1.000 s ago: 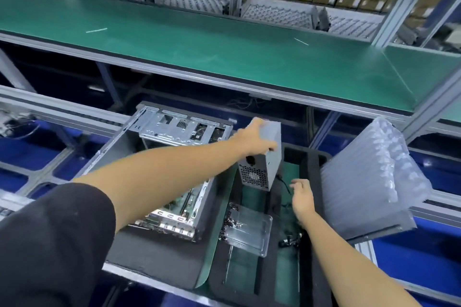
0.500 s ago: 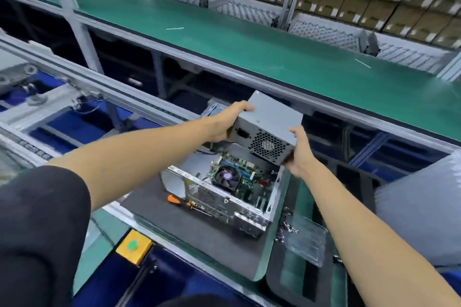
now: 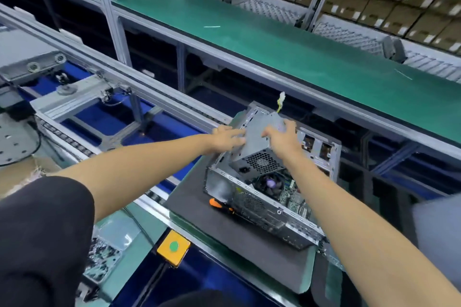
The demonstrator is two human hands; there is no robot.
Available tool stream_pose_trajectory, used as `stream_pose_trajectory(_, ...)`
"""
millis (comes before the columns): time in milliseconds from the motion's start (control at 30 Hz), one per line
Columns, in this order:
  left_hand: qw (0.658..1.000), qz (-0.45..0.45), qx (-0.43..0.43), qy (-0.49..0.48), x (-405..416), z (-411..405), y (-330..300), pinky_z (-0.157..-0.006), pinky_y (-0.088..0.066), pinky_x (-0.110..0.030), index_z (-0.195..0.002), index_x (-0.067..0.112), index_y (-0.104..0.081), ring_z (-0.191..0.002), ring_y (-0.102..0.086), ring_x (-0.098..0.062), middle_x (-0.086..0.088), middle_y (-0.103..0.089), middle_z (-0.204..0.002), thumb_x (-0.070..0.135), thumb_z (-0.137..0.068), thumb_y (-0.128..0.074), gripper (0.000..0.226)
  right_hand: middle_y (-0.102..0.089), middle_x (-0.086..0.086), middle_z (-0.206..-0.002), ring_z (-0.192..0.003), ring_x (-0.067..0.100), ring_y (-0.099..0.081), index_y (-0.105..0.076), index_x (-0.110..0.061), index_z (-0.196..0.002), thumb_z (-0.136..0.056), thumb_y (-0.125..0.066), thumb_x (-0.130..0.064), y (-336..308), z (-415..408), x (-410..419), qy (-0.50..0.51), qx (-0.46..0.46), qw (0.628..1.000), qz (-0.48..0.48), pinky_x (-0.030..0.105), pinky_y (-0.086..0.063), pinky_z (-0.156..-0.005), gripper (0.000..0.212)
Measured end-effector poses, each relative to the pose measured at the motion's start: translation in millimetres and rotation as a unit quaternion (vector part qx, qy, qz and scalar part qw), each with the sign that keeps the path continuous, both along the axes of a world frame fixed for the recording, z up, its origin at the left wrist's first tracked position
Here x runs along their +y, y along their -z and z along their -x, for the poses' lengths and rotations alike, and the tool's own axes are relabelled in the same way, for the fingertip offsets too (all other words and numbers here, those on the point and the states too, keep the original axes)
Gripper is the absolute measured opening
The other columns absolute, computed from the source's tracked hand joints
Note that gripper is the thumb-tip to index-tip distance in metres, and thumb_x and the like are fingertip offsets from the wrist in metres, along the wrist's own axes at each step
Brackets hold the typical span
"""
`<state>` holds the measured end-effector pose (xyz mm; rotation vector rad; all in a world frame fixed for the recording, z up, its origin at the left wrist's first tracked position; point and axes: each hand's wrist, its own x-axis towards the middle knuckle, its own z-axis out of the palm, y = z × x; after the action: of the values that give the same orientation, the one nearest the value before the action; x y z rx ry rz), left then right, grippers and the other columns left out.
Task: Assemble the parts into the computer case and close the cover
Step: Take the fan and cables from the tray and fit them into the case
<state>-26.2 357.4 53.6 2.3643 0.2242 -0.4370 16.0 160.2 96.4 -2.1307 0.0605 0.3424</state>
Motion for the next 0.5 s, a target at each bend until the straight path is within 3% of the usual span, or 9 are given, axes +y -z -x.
stream_pose_trajectory(133, 0.998, 0.052, -0.001, 0.030, -1.2, -0.3, 7.0, -0.121, -0.001, -0.060, -0.159, 0.042, -0.020, -0.154, 0.007, -0.032, 0.000, -0.001, -0.169, 0.071, -0.099, -0.028, 0.067, -0.051, 0.007, -0.116, -0.106, 0.035, -0.055, -0.024, -0.038, -0.145, -0.071, -0.061, -0.053, 1.2, 11.0, 9.5, 0.010, -0.009, 0.997, 0.074, 0.050, -0.046, -0.094, 0.084)
stream_pose_trajectory(200, 0.994, 0.105, 0.017, -0.003, 2.1, 1.5, 10.1, -0.121, -0.004, -0.059, -0.158, 0.038, -0.025, -0.155, 0.007, -0.029, 0.008, 0.005, -0.168, 0.078, -0.094, -0.030, 0.075, -0.054, 0.012, -0.123, -0.113, 0.038, -0.057, -0.020, -0.035, -0.149, -0.076, -0.061, -0.053, 0.7, 13.1, 9.6, -0.002, -0.007, 0.993, 0.116, 0.051, -0.046, -0.099, 0.085)
stream_pose_trajectory(300, 0.985, 0.162, 0.060, -0.026, 6.0, 8.0, 16.8, -0.123, -0.012, -0.057, -0.160, 0.038, -0.006, -0.156, 0.000, -0.028, 0.009, 0.012, -0.167, 0.092, -0.077, -0.036, 0.103, -0.055, 0.020, -0.141, -0.125, 0.039, -0.057, -0.015, -0.037, -0.154, -0.077, -0.060, -0.056, 2.6, 17.0, 17.4, -0.016, -0.009, 0.983, 0.183, 0.049, -0.047, -0.101, 0.092)
stream_pose_trajectory(400, 0.980, 0.187, 0.046, 0.045, 8.9, 9.7, 21.5, -0.122, -0.006, -0.064, -0.151, 0.060, 0.000, -0.155, 0.013, -0.026, 0.015, 0.028, -0.163, 0.098, -0.073, -0.026, 0.091, -0.044, 0.025, -0.150, -0.117, 0.041, -0.058, -0.013, -0.039, -0.155, -0.079, -0.059, -0.057, 10.3, 18.0, 29.4, 0.001, 0.016, 0.985, 0.173, 0.047, -0.048, -0.094, 0.091)
stream_pose_trajectory(500, 0.976, 0.205, 0.021, 0.068, 12.0, 7.1, 25.2, -0.120, 0.004, -0.062, -0.152, 0.061, 0.003, -0.152, 0.025, -0.019, 0.010, 0.028, -0.164, 0.098, -0.071, -0.018, 0.092, -0.032, 0.026, -0.156, -0.126, 0.047, -0.050, -0.009, -0.040, -0.157, -0.083, -0.059, -0.063, 24.3, 16.8, 43.6, 0.019, 0.050, 0.990, 0.134, 0.051, -0.042, -0.102, 0.093)
